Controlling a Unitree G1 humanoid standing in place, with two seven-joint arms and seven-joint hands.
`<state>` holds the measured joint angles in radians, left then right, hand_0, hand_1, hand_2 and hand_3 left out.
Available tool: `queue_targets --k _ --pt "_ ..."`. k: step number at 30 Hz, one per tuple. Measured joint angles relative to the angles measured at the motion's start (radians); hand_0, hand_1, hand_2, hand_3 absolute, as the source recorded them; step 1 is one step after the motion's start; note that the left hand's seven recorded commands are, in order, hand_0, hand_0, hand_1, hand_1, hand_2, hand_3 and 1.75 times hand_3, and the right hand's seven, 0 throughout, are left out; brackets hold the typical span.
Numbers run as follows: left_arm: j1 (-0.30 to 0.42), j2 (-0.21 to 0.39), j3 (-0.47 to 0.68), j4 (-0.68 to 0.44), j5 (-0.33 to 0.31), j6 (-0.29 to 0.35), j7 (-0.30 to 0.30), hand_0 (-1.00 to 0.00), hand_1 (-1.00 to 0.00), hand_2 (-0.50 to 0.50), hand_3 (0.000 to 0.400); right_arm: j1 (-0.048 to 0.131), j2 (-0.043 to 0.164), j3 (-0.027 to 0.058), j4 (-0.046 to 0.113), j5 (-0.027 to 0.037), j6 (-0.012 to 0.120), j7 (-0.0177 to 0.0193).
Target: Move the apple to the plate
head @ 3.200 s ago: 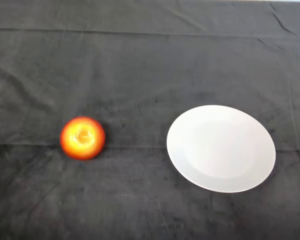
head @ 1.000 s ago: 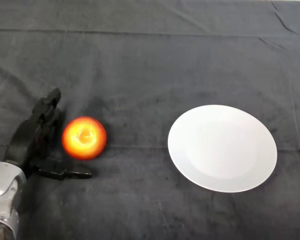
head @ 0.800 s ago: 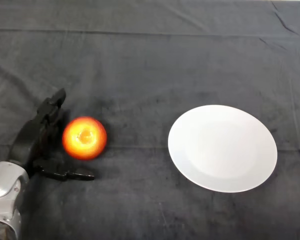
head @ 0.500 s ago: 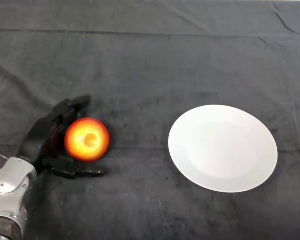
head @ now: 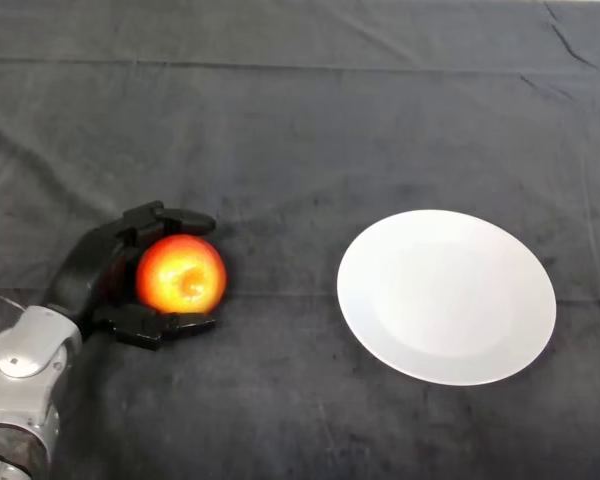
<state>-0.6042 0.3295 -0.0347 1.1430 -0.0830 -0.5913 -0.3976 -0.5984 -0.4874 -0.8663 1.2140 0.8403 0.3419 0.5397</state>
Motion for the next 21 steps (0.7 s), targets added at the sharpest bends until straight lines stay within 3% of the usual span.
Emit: queue_targets --k 12,21 --pt "-0.141 -0.044 -0.052 -0.002 0.049 0.033 -0.002 -1.0 -1.0 0.0 0.4 0.0 0.0 -0.0006 0.0 0.0 0.0 -0.0002" --pt "-0.238 -0.096 -0.112 -0.003 0.104 0.034 0.061 -1.0 -1.0 0.0 0.4 0.0 0.0 0.0006 0.0 0.0 0.0 -0.0005"
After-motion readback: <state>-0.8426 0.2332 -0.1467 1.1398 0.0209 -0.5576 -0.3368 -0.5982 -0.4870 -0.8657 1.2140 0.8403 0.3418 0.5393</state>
